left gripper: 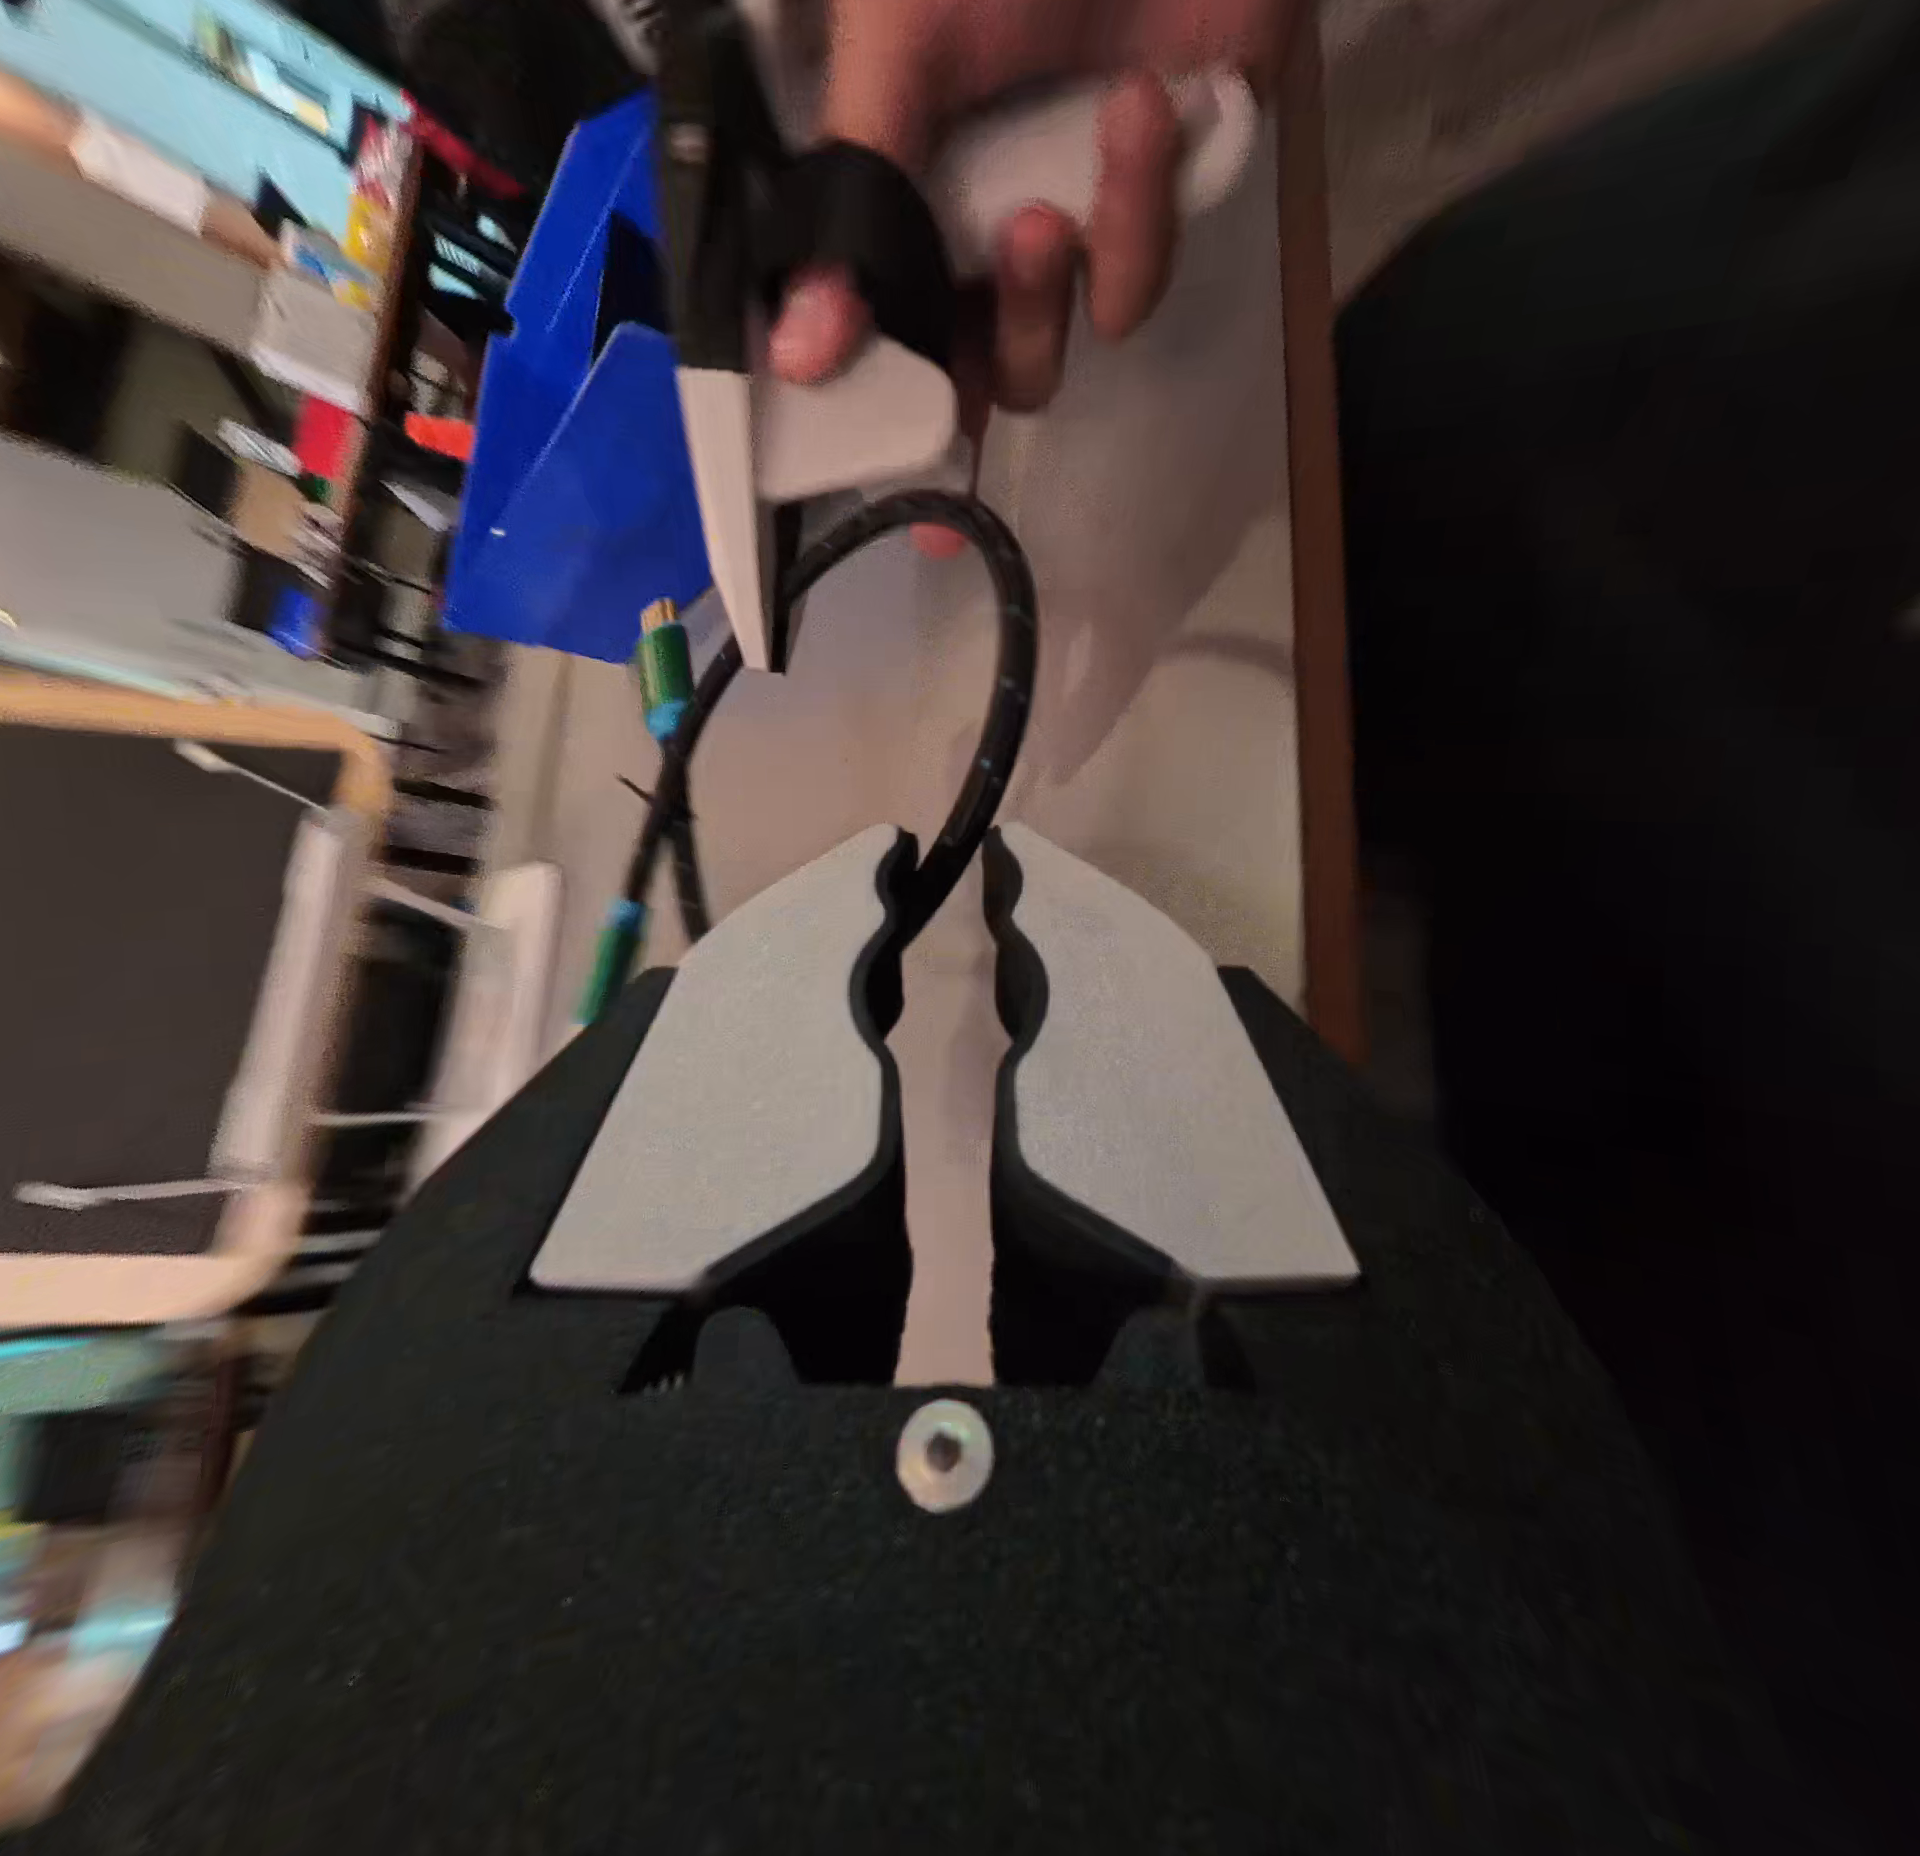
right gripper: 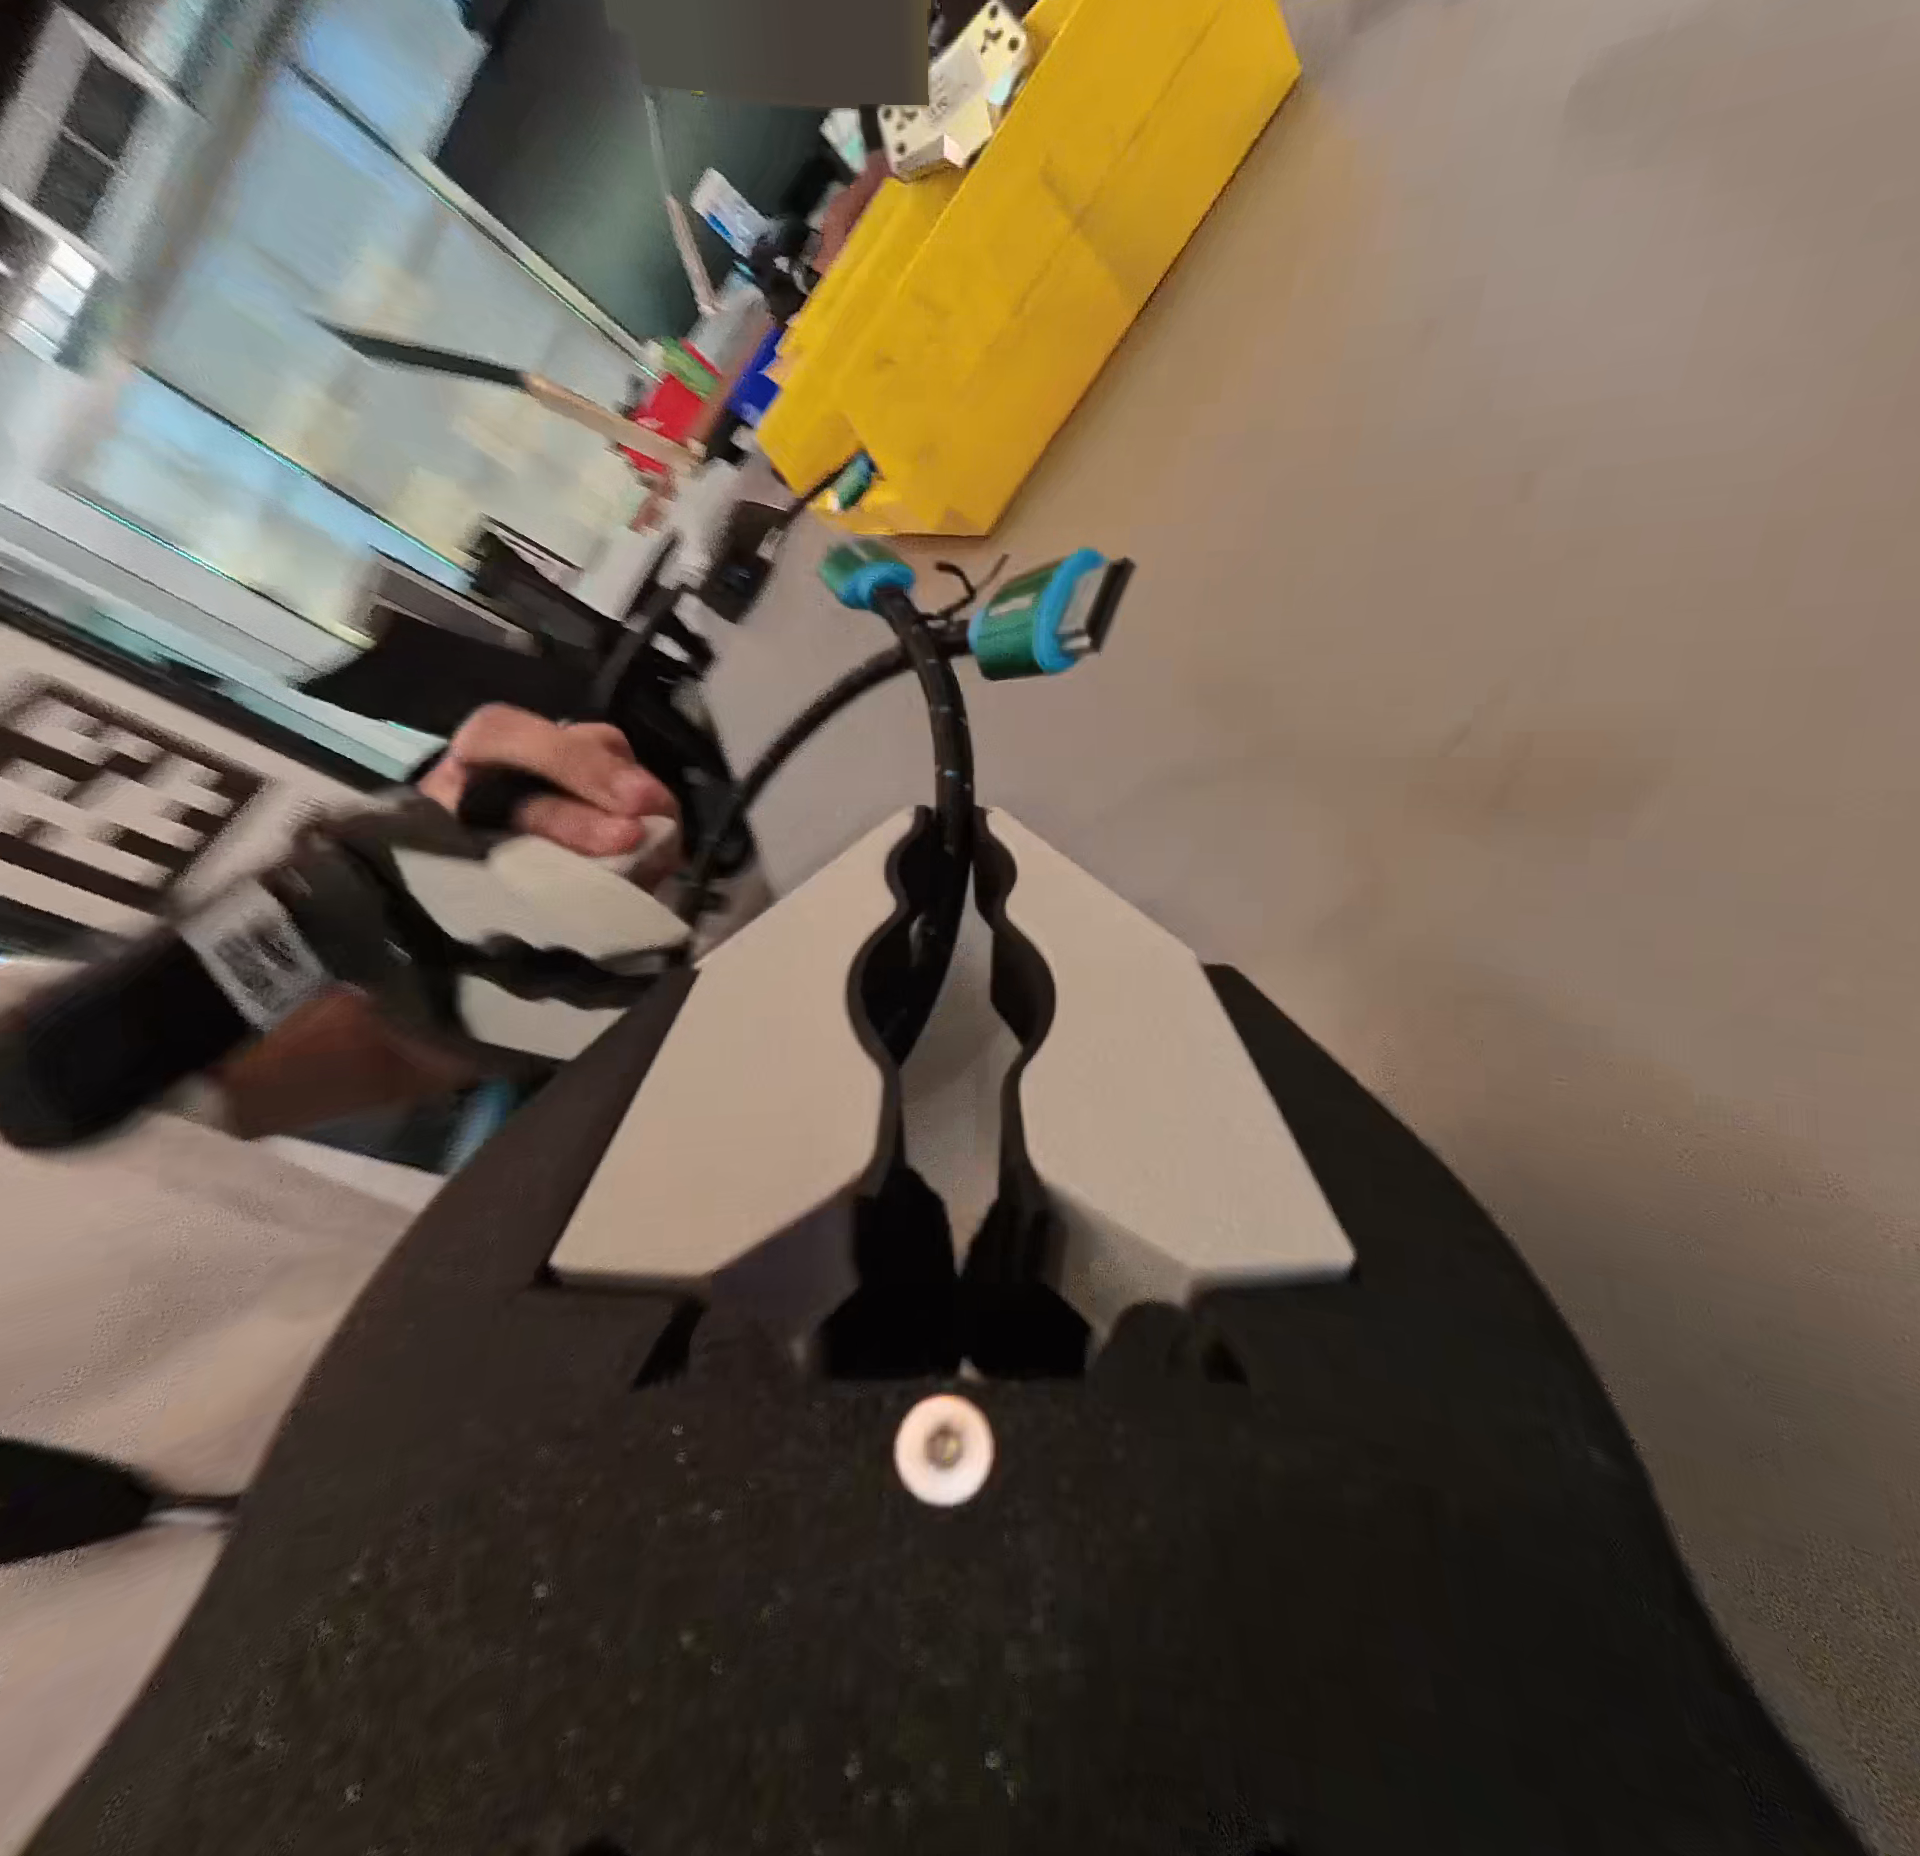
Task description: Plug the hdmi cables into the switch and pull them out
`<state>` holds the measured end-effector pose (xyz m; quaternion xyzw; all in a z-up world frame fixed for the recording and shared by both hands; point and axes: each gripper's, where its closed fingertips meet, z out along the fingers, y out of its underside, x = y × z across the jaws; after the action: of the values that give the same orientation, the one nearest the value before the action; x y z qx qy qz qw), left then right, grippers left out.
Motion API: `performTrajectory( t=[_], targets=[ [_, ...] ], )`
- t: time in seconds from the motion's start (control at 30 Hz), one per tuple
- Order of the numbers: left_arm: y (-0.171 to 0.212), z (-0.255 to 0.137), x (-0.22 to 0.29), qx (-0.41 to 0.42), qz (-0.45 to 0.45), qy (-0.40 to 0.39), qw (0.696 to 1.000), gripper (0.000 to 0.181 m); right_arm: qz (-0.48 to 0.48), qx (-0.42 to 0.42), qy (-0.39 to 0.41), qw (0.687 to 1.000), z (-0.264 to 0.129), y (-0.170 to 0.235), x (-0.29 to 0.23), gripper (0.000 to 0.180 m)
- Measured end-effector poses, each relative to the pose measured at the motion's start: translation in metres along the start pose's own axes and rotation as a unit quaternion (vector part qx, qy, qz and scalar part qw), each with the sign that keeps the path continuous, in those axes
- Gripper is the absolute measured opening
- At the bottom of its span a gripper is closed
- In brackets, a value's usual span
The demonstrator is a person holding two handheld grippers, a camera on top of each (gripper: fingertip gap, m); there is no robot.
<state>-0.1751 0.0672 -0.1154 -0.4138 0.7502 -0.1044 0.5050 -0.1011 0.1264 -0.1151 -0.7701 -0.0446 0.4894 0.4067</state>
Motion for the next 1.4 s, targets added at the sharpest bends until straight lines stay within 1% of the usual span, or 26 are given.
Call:
performTrajectory(
  t=[0.03, 0.1, 0.17, 0.2, 0.23, 0.27, 0.3, 0.33, 0.37, 0.43, 0.47, 0.5, 0.57, 0.67, 0.8, 0.83, 0.9, 0.93, 0.97, 1.03, 1.13, 1.27, 1.33, 1.4],
  targets=[
    [-0.001, -0.002, -0.001, 0.022, -0.079, 0.015, 0.996, 0.015, -0.038, 0.006, 0.014, 0.999, 0.001, -0.001, -0.001, 0.007],
    [0.003, -0.005, -0.008, 0.055, -0.224, 0.034, 0.973, 0.02, -0.1, 0.034, 0.025, 0.994, -0.001, -0.009, -0.009, 0.007],
    [0.012, -0.008, -0.023, 0.073, -0.334, 0.036, 0.939, 0.024, -0.17, 0.051, 0.044, 0.983, -0.004, -0.016, -0.016, 0.006],
    [0.015, -0.01, -0.034, 0.093, -0.383, 0.032, 0.919, 0.028, -0.22, 0.053, 0.058, 0.972, -0.005, -0.017, -0.019, 0.006],
    [0.017, -0.013, -0.045, 0.121, -0.432, 0.036, 0.893, 0.028, -0.258, 0.051, 0.075, 0.962, -0.004, -0.016, -0.019, 0.006],
    [0.019, -0.017, -0.055, 0.147, -0.478, 0.044, 0.865, 0.03, -0.279, 0.05, 0.086, 0.955, -0.003, -0.015, -0.02, 0.006],
    [0.024, -0.018, -0.063, 0.164, -0.514, 0.053, 0.841, 0.035, -0.292, 0.054, 0.077, 0.952, -0.001, -0.014, -0.026, 0.006],
    [0.03, -0.017, -0.066, 0.167, -0.54, 0.061, 0.823, 0.036, -0.303, 0.06, 0.06, 0.949, 0.001, -0.013, -0.035, 0.006],
    [0.035, -0.013, -0.065, 0.163, -0.555, 0.071, 0.812, 0.04, -0.311, 0.063, 0.041, 0.948, 0.004, -0.011, -0.045, 0.006],
    [0.038, -0.009, -0.06, 0.162, -0.561, 0.087, 0.807, 0.047, -0.296, 0.082, 0.011, 0.952, 0.008, -0.013, -0.058, 0.006],
    [0.033, -0.01, -0.059, 0.176, -0.559, 0.094, 0.805, 0.047, -0.283, 0.085, -0.005, 0.955, 0.011, -0.013, -0.063, 0.006],
    [0.027, -0.013, -0.06, 0.194, -0.556, 0.099, 0.802, 0.045, -0.278, 0.084, -0.017, 0.957, 0.013, -0.011, -0.066, 0.006],
    [0.017, -0.021, -0.068, 0.231, -0.552, 0.093, 0.796, 0.034, -0.279, 0.072, -0.029, 0.957, 0.02, -0.007, -0.069, 0.006],
    [0.018, -0.027, -0.075, 0.245, -0.549, 0.078, 0.796, 0.008, -0.274, 0.058, -0.033, 0.959, 0.026, -0.002, -0.067, 0.006],
    [0.023, -0.027, -0.077, 0.242, -0.557, 0.084, 0.79, 0.007, -0.247, 0.023, -0.025, 0.968, 0.034, 0.008, -0.055, 0.007],
    [0.025, -0.027, -0.077, 0.234, -0.551, 0.08, 0.797, 0.007, -0.249, 0.011, -0.001, 0.969, 0.034, 0.009, -0.046, 0.014],
    [0.031, -0.027, -0.078, 0.216, -0.524, 0.058, 0.822, 0.007, -0.262, 0.006, 0.043, 0.964, 0.028, 0.002, -0.034, 0.034],
    [0.033, -0.028, -0.078, 0.211, -0.508, 0.05, 0.834, 0.007, -0.266, 0.011, 0.057, 0.962, 0.023, -0.006, -0.035, 0.038],
    [0.034, -0.029, -0.077, 0.203, -0.492, 0.041, 0.846, 0.007, -0.272, 0.019, 0.062, 0.96, 0.019, -0.014, -0.04, 0.039],
    [0.036, -0.029, -0.077, 0.189, -0.458, 0.022, 0.868, 0.007, -0.29, 0.01, 0.054, 0.955, 0.018, -0.026, -0.058, 0.04],
    [0.035, -0.029, -0.077, 0.173, -0.416, -0.007, 0.893, 0.007, -0.317, -0.043, 0.045, 0.946, 0.033, -0.031, -0.079, 0.042],
    [0.034, -0.029, -0.08, 0.161, -0.384, -0.037, 0.908, 0.007, -0.355, -0.124, 0.047, 0.925, 0.058, -0.024, -0.079, 0.039],
    [0.035, -0.029, -0.08, 0.154, -0.372, -0.045, 0.914, 0.007, -0.363, -0.13, 0.043, 0.922, 0.065, -0.025, -0.077, 0.031],
    [0.035, -0.028, -0.08, 0.148, -0.357, -0.053, 0.921, 0.007, -0.352, -0.114, 0.021, 0.929, 0.069, -0.028, -0.083, 0.021]
  ],
)
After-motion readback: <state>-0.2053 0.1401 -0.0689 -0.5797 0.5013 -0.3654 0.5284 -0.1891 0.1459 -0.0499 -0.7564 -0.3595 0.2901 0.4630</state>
